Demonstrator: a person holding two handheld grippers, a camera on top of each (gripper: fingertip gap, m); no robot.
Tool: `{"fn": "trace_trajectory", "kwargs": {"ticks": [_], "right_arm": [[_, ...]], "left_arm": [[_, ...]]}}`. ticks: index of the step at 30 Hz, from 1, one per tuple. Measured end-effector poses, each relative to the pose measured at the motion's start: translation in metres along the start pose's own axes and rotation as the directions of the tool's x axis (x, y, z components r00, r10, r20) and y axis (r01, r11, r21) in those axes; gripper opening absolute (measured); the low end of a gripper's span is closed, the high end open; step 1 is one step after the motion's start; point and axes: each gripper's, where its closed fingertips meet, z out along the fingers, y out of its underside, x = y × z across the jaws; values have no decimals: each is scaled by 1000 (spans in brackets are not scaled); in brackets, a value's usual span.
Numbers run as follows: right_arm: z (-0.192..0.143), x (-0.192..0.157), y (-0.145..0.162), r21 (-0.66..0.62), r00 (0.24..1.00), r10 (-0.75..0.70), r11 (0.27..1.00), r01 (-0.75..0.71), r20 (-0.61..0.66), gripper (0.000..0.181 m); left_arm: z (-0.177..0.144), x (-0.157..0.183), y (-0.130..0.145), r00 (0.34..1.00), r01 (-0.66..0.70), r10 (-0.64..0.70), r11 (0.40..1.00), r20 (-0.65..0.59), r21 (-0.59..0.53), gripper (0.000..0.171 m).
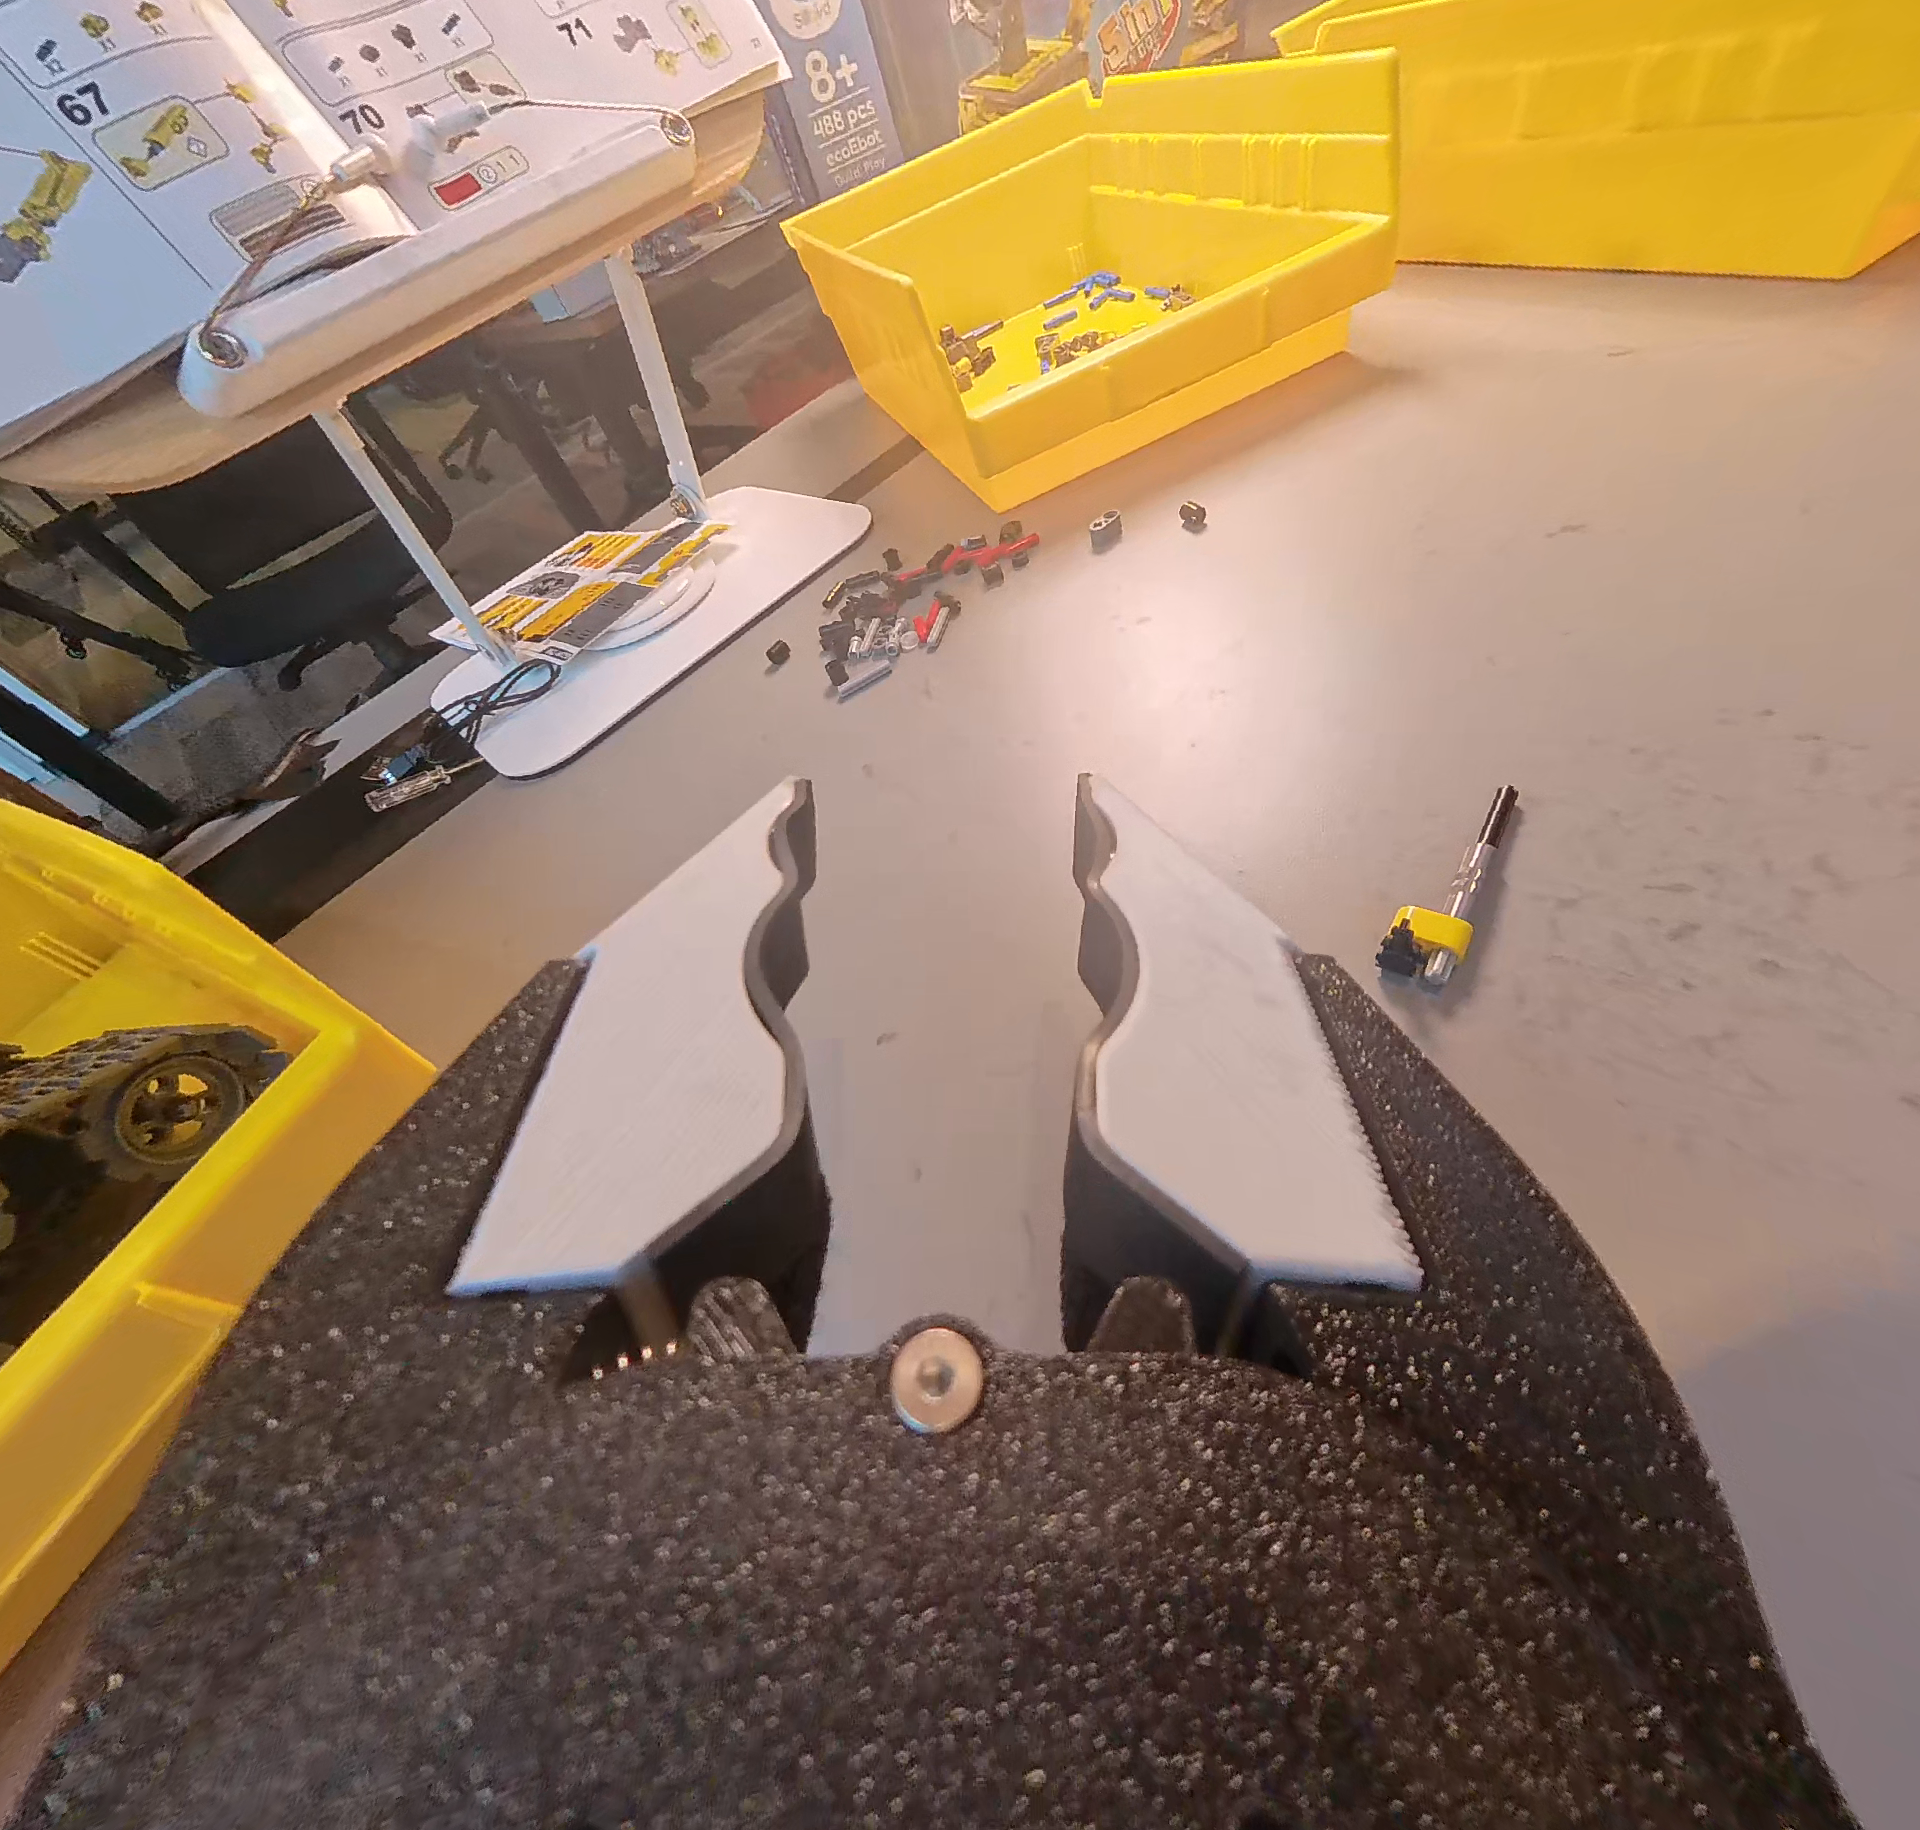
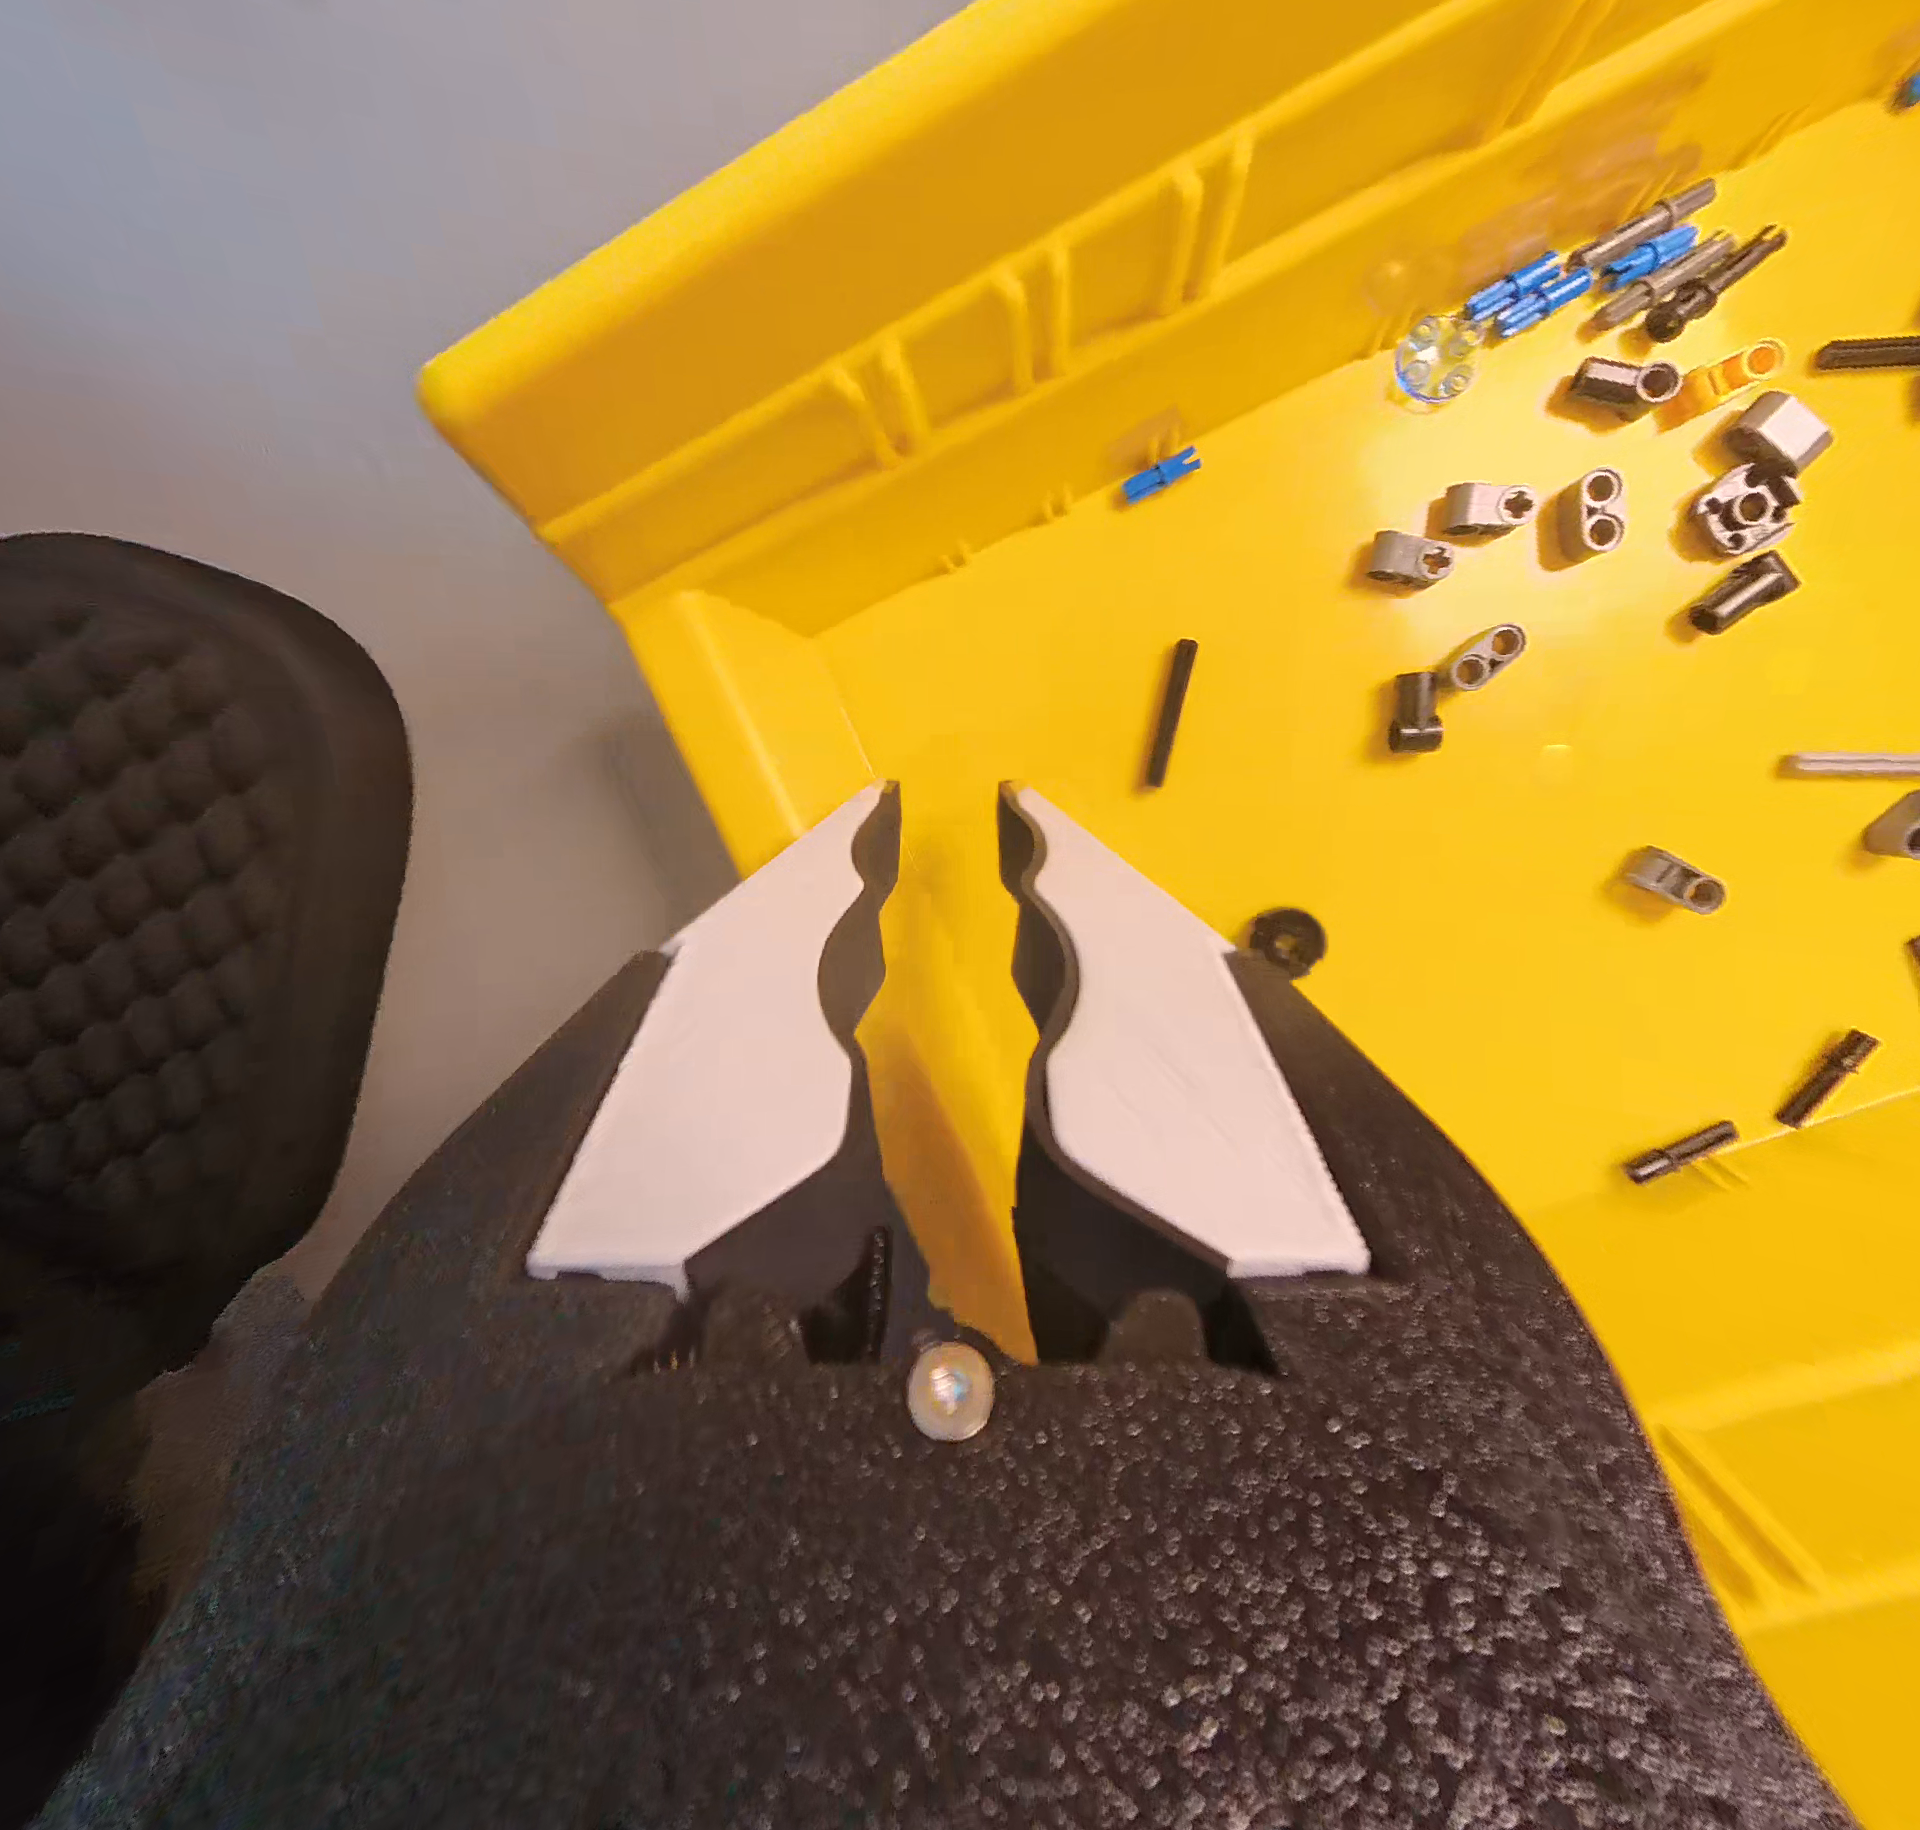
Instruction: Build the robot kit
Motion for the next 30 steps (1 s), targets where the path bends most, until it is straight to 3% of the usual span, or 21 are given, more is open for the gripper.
{"fn": "trace_trajectory", "kwargs": {"ticks": [3, 7, 10, 13, 20, 22, 25, 28, 30], "right_arm": [[-7, -13, -5, 61, 999, -31, 998, 29, 21, 17], [-20, -30, -14, 136, 993, -42, 990, 26, 114, 32], [-19, -49, -9, 87, 980, -80, 994, 65, 182, 35], [0, -44, -1, -57, 987, -129, 989, 135, 96, 21], [16, -32, -45, 34, 972, -235, 971, 236, -13, 17], [6, -36, -60, 109, 973, -229, 968, 224, 29, 22], [-34, 2, -97, 281, 983, -163, 943, 180, -85, 23], [-60, 96, -118, 336, 934, 91, 941, 33, -346, 23], [-55, 139, -118, 326, 898, 183, 944, -47, -401, 23]], "left_arm": [[1, 1, 1, 1000, -2, 2, 1000, -3, -6, 49], [2, 2, 2, 1000, -15, 15, 1000, -4, -14, 49], [2, 2, 2, 1000, -20, 20, 1000, -3, -12, 49], [2, 2, 2, 1000, -16, 16, 1000, -3, -14, 49], [3, 4, 3, 999, -39, 39, 999, -2, -22, 49], [3, 4, 3, 999, -44, 44, 999, -1, -24, 49], [4, 4, 4, 999, -48, 48, 998, 2, -31, 48], [5, 3, 4, 999, -49, 49, 998, 5, -35, 48], [6, 2, 4, 999, -45, 45, 998, 6, -35, 48]]}}
